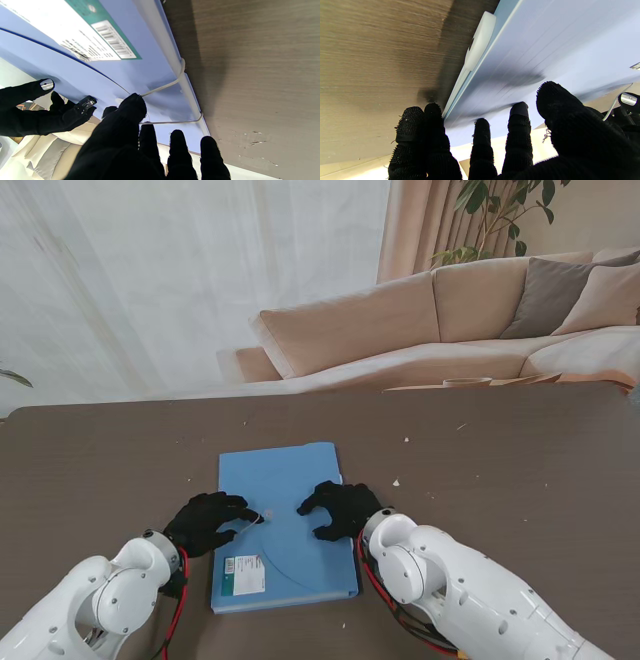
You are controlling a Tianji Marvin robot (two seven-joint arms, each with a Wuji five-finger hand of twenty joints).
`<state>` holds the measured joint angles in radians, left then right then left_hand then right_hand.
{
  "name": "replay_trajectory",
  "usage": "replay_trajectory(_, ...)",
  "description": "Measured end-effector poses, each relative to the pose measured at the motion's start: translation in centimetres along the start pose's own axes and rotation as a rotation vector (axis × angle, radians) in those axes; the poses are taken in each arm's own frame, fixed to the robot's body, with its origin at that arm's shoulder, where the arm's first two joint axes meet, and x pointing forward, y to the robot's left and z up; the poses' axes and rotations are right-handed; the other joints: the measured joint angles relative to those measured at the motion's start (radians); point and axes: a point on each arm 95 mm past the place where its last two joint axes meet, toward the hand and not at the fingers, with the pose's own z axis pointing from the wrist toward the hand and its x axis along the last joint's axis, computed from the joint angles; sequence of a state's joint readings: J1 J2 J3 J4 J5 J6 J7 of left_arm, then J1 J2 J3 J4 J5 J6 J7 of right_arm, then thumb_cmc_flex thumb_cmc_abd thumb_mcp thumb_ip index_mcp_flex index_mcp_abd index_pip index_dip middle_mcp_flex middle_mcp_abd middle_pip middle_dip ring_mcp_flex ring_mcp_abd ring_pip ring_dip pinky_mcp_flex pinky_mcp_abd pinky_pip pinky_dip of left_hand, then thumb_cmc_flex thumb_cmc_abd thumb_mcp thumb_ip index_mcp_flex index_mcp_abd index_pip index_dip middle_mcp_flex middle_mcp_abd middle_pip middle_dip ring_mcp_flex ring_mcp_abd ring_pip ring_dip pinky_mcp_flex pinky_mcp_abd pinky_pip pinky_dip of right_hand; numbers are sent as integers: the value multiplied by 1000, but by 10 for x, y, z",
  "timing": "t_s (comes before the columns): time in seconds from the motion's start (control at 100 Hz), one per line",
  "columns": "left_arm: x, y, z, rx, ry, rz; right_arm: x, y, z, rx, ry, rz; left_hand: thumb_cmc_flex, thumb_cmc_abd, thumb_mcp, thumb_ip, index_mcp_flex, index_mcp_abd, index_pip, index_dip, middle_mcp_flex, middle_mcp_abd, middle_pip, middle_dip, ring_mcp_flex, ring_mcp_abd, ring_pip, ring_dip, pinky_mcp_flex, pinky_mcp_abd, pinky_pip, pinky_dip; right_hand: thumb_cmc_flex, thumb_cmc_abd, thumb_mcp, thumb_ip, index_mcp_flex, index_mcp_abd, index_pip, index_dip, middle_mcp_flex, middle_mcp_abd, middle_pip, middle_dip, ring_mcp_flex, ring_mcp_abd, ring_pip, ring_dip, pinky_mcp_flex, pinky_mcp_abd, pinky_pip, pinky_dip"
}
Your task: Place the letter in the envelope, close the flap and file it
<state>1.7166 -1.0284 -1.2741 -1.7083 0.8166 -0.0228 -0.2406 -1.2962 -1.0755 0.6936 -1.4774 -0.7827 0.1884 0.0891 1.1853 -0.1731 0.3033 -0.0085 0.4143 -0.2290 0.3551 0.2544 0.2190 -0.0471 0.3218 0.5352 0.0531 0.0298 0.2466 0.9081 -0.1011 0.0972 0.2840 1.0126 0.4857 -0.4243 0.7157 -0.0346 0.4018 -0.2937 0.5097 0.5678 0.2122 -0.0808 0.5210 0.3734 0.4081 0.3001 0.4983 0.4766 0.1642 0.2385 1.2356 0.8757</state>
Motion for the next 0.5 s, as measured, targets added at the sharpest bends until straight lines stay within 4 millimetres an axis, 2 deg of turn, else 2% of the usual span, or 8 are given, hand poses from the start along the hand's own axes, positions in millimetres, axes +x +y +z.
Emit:
replay_trajectory(0.17,9,-1,5,13,1,99,0,1,0,1,1,3,-25,-1,-11,0,-22,2,1,-2,0,0,0,11,0,0,7,9,4,0,0,1,0,0,1,0,1,0,0,0,1,-1,0,0,0,0,0,0,0,0,0,0)
replay_trajectory(0.5,19,-1,19,38,-46,164,0,2,1,-1,3,9,-62,-1,-12,0,-37,4,1,-12,0,0,0,12,0,0,23,20,7,0,2,13,0,0,2,0,10,0,0,0,12,-3,-1,-1,0,0,7,0,-1,0,0,0)
